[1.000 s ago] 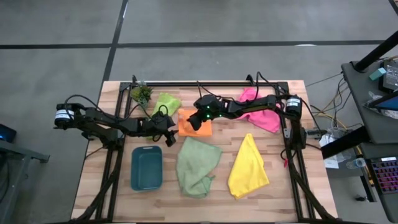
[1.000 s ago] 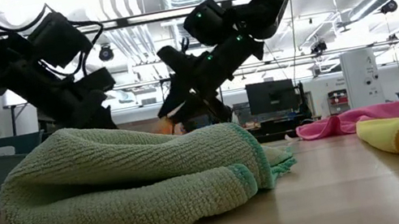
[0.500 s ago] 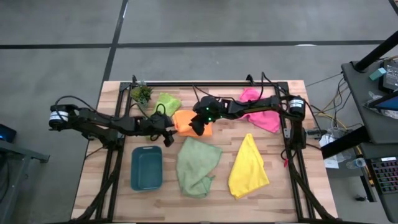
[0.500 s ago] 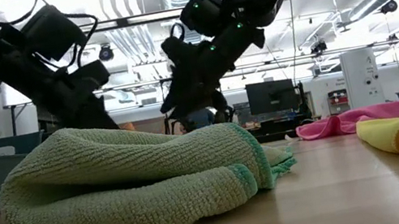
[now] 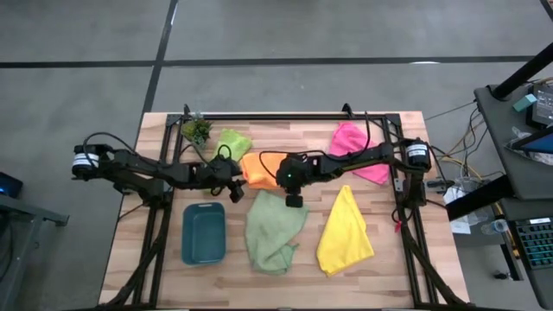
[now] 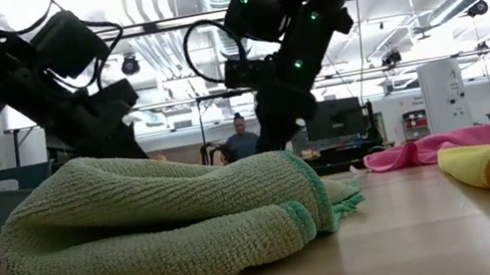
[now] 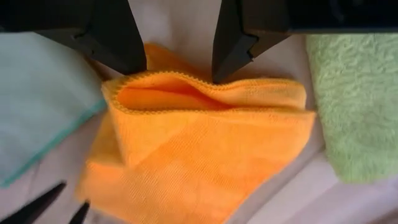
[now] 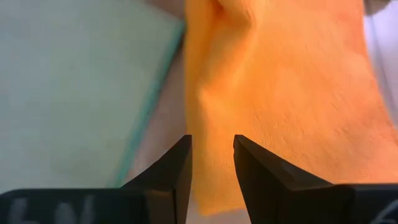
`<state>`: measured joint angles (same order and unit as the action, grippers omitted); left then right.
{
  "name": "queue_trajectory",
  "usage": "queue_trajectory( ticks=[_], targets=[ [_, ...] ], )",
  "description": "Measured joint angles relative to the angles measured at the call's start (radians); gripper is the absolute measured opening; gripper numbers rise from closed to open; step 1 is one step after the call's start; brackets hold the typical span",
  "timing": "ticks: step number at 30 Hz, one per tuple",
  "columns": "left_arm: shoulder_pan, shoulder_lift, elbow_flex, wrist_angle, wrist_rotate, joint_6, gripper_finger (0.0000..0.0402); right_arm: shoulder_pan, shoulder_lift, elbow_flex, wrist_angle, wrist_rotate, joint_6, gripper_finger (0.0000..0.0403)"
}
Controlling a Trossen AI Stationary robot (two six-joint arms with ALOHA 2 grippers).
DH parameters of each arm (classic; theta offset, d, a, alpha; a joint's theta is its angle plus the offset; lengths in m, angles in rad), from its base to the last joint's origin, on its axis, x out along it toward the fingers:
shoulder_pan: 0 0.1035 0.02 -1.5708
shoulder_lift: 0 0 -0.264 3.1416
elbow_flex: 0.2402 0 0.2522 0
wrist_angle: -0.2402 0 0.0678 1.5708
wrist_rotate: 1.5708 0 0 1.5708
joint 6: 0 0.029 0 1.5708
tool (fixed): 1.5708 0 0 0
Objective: Fold microfiber towels
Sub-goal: Fold the orange microfiber cloth
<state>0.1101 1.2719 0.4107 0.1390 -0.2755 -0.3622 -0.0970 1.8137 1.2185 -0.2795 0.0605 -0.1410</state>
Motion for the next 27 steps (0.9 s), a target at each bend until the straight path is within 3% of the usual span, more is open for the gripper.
queue_trajectory(
  ticks=[14, 21, 24, 27],
  targets=[
    [0.000, 0.146, 0.000, 0.198, -0.141, 0.002, 0.0166, 0.007, 0.014, -0.085, 0.139, 0.020, -0.008, 0.0109],
    [0.000, 0.218, 0.005, 0.257, -0.151, 0.010, 0.0166, 0.005, 0.014, -0.112, 0.166, 0.048, -0.008, 0.0107],
    [0.000, 0.243, 0.015, 0.257, -0.151, 0.010, 0.0166, 0.005, 0.014, -0.114, 0.166, 0.074, -0.008, 0.0090],
    [0.001, 0.255, 0.023, 0.257, -0.150, 0.010, 0.0166, 0.005, 0.014, -0.115, 0.166, 0.075, -0.010, 0.0044]
  ],
)
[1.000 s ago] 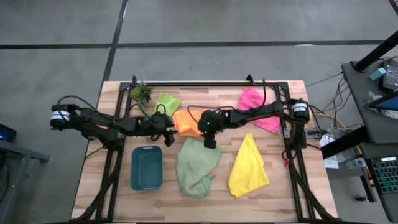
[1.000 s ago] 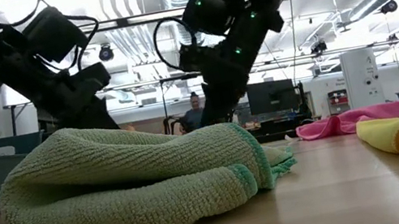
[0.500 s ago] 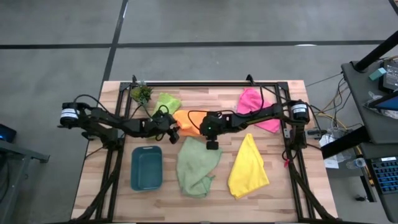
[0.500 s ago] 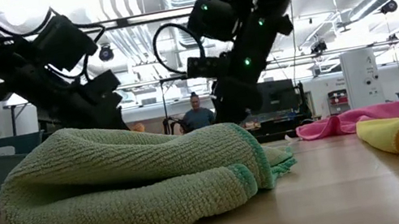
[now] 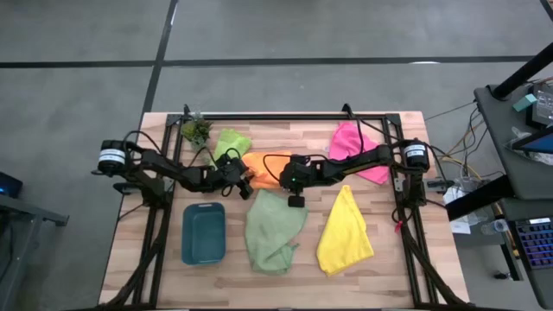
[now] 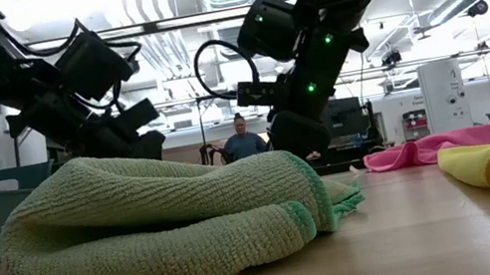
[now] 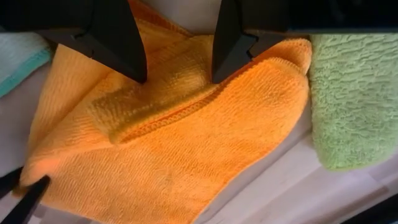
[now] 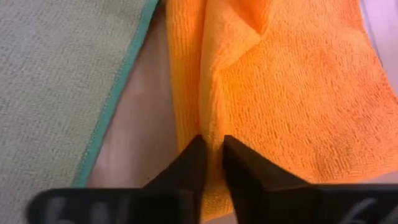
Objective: Fold microfiber towels
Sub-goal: Fold the orange microfiber cloth
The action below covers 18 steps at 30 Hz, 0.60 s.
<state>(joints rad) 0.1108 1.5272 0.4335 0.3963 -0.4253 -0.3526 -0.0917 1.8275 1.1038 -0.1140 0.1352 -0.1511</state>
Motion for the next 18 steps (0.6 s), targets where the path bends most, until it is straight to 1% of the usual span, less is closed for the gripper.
queue_trajectory(
  ticks=[1, 2, 5, 10, 12, 14, 18],
  targets=[
    [-0.001, 0.000, 0.000, -0.003, 0.005, 0.000, 0.0166, 0.000, 0.000, 0.000, 0.000, 0.000, -0.003, 0.0027],
    [-0.001, -0.006, 0.000, -0.007, 0.016, 0.000, 0.0166, 0.000, 0.000, 0.000, 0.000, 0.000, -0.004, 0.0018],
    [-0.001, -0.038, 0.000, -0.053, 0.064, 0.000, 0.0166, 0.000, -0.001, 0.005, -0.005, 0.000, 0.006, 0.0013],
    [-0.001, -0.124, 0.000, -0.185, 0.193, -0.031, 0.0166, 0.000, -0.008, 0.021, -0.006, 0.015, 0.029, 0.0009],
    [-0.001, -0.155, -0.001, -0.235, 0.216, -0.035, 0.0166, 0.000, -0.008, 0.025, -0.008, 0.027, 0.033, 0.0009],
    [-0.003, -0.176, -0.002, -0.225, 0.220, -0.034, 0.0166, 0.000, -0.008, 0.029, -0.008, 0.032, 0.036, 0.0009],
    [-0.003, -0.181, -0.002, -0.166, 0.231, -0.019, 0.0166, 0.000, -0.008, 0.032, -0.008, 0.074, 0.071, 0.0009]
  ],
)
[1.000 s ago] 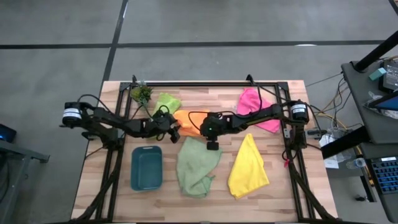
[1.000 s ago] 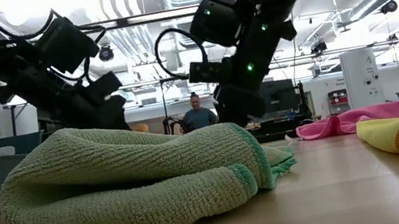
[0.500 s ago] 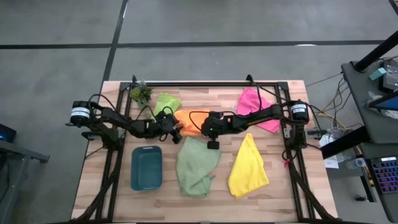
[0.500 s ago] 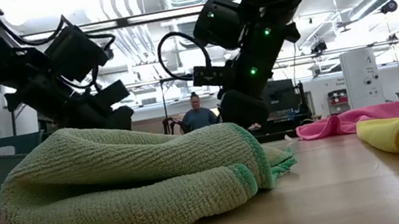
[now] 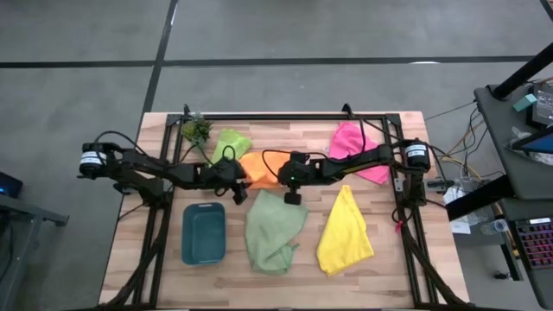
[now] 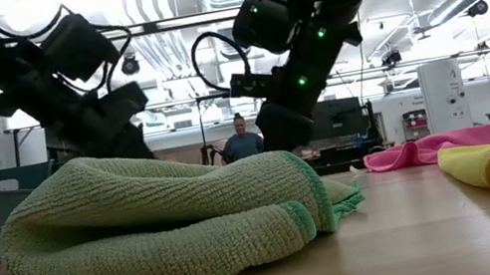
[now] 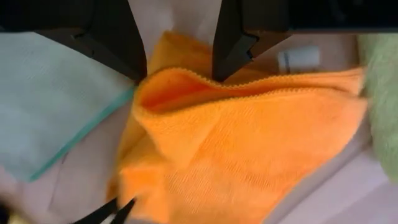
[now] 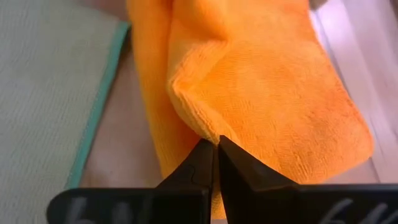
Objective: Fold microfiber towels
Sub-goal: Fold the orange microfiber cloth
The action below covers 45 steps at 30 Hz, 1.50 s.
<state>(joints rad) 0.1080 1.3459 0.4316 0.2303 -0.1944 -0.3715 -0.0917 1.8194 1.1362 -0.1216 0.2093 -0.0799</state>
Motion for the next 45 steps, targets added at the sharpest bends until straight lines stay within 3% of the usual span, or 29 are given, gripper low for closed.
queue_trajectory(
  ticks=[4, 11, 16, 24, 35, 45],
  targets=[
    [-0.005, 0.045, 0.000, 0.079, 0.016, 0.065, 0.0166, 0.000, 0.000, 0.001, 0.000, 0.002, 0.039, 0.0009],
    [-0.004, 0.177, 0.001, 0.126, -0.100, 0.075, 0.0166, 0.001, -0.006, 0.001, -0.010, 0.001, 0.108, 0.0009],
    [-0.004, 0.219, 0.005, 0.138, -0.112, 0.066, 0.0166, 0.002, -0.043, 0.001, -0.074, 0.003, 0.114, 0.0009],
    [-0.004, 0.213, 0.002, 0.127, -0.110, 0.070, 0.0166, 0.002, -0.084, -0.014, -0.164, 0.011, 0.132, 0.0009],
    [-0.004, 0.205, -0.002, 0.119, -0.099, 0.065, 0.0166, 0.007, -0.084, -0.120, -0.114, 0.027, 0.163, 0.0008],
    [-0.003, 0.086, -0.006, 0.033, -0.085, 0.086, 0.0166, 0.015, -0.084, -0.127, -0.048, 0.019, 0.145, 0.0026]
  ],
)
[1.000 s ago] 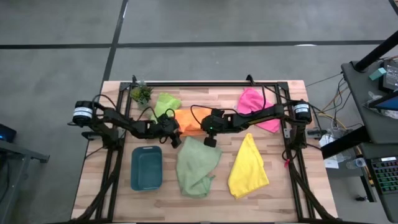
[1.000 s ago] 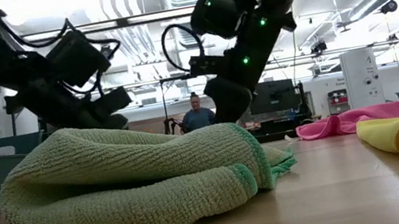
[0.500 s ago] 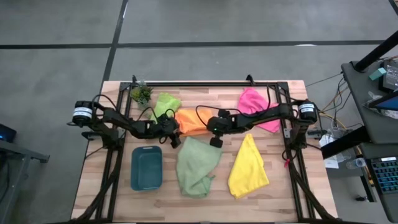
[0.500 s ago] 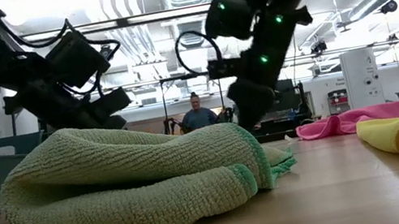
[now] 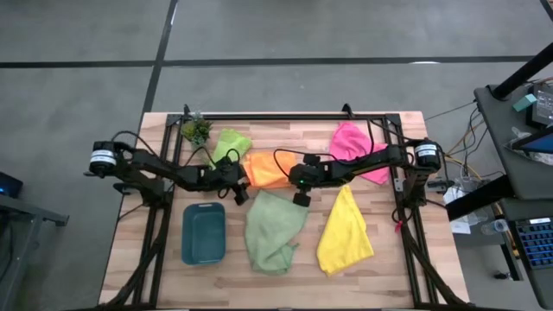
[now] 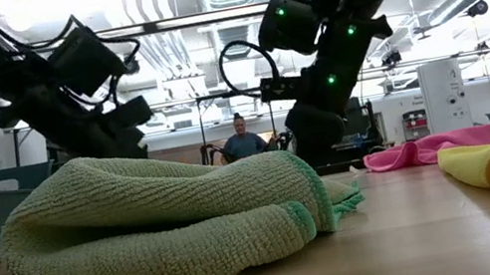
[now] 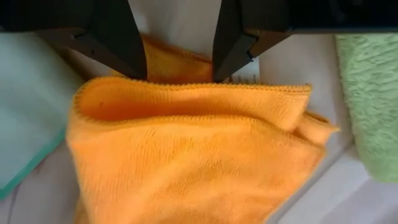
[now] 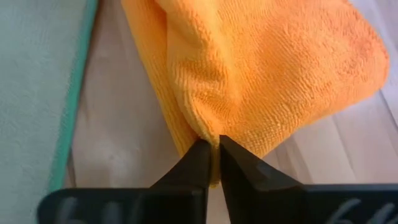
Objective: Fold microfiber towels
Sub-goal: Fold the orange microfiber cloth
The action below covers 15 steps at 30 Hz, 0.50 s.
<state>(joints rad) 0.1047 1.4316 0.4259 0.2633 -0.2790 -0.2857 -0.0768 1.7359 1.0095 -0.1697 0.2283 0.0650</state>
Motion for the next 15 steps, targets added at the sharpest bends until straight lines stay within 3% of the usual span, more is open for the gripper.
queue_trajectory(
  ticks=[7, 15],
  targets=[
    [0.000, -0.090, 0.000, -0.109, 0.018, -0.022, 0.0166, 0.003, -0.002, 0.001, 0.000, -0.020, 0.002, 0.0083],
    [0.000, -0.156, 0.000, -0.122, 0.121, -0.011, 0.0166, 0.008, -0.072, 0.002, -0.019, -0.029, 0.003, 0.0137]
  ],
)
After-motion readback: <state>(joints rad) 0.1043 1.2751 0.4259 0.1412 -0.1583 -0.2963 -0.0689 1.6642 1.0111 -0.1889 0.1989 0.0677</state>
